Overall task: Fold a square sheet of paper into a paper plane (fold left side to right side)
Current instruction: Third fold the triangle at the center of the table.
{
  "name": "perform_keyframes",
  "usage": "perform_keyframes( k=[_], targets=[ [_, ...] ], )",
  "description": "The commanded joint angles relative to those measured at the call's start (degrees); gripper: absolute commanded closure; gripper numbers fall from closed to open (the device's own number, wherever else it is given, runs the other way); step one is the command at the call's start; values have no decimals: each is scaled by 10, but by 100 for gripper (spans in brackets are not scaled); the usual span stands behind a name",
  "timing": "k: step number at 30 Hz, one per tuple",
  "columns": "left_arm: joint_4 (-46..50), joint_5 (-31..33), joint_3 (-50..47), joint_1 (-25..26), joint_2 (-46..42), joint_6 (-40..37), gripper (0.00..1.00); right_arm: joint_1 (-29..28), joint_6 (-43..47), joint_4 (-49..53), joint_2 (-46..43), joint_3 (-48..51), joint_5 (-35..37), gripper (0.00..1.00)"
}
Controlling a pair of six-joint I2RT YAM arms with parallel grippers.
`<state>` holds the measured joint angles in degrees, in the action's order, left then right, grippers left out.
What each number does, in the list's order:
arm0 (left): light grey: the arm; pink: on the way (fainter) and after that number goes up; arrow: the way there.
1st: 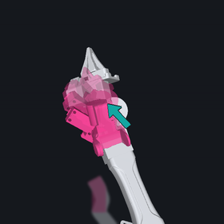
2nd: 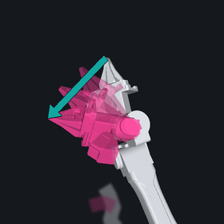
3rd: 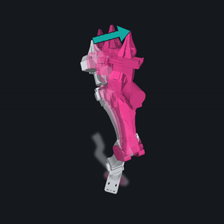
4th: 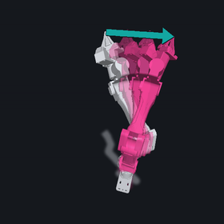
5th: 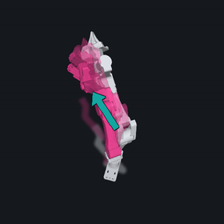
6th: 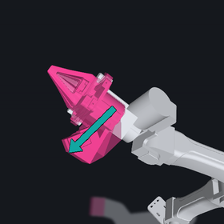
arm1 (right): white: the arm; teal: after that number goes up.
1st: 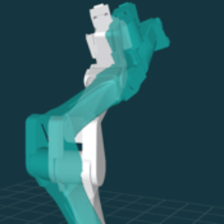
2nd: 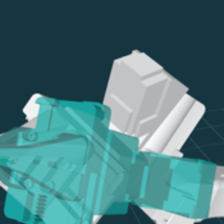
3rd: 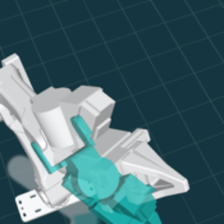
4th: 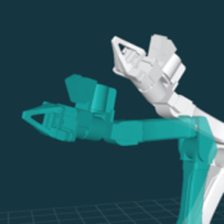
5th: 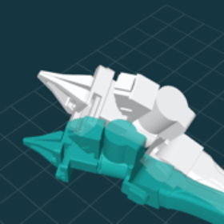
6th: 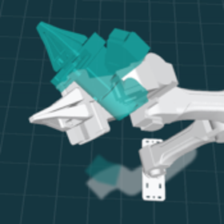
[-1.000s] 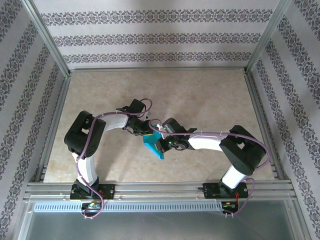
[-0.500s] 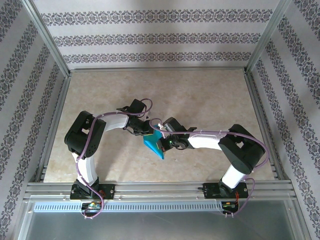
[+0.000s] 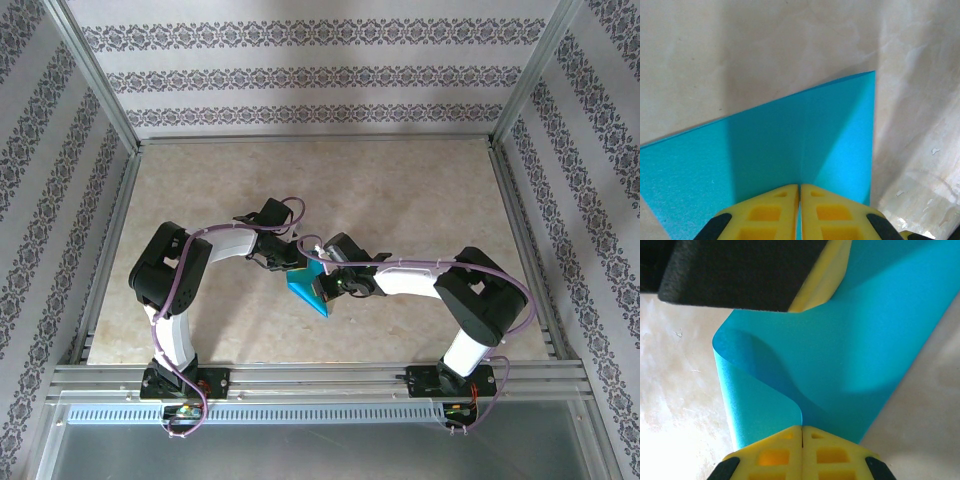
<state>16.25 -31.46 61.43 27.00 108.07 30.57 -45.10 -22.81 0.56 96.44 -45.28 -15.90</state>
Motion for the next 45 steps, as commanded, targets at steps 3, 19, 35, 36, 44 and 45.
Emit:
perform_keyframes(
  k=[3,19,35,36,44,45],
  targets=[
    [29,22,2,8,19,-12,88,6,-4,5,8,-9,10,100],
    [31,24,2,9,19,-12,88,6,1,13,9,-12,30,100],
    [27,24,3,10,13,-11,87,7,5,15,30,-8,30,100],
    [27,24,3,10,11,-10,86,6,5,17,30,-7,30,100],
    [38,25,20,10,-11,-19,83,5,5,19,22,2,27,100],
    [41,27,24,10,-8,-21,83,5,5,18,20,1,26,100]
  ],
)
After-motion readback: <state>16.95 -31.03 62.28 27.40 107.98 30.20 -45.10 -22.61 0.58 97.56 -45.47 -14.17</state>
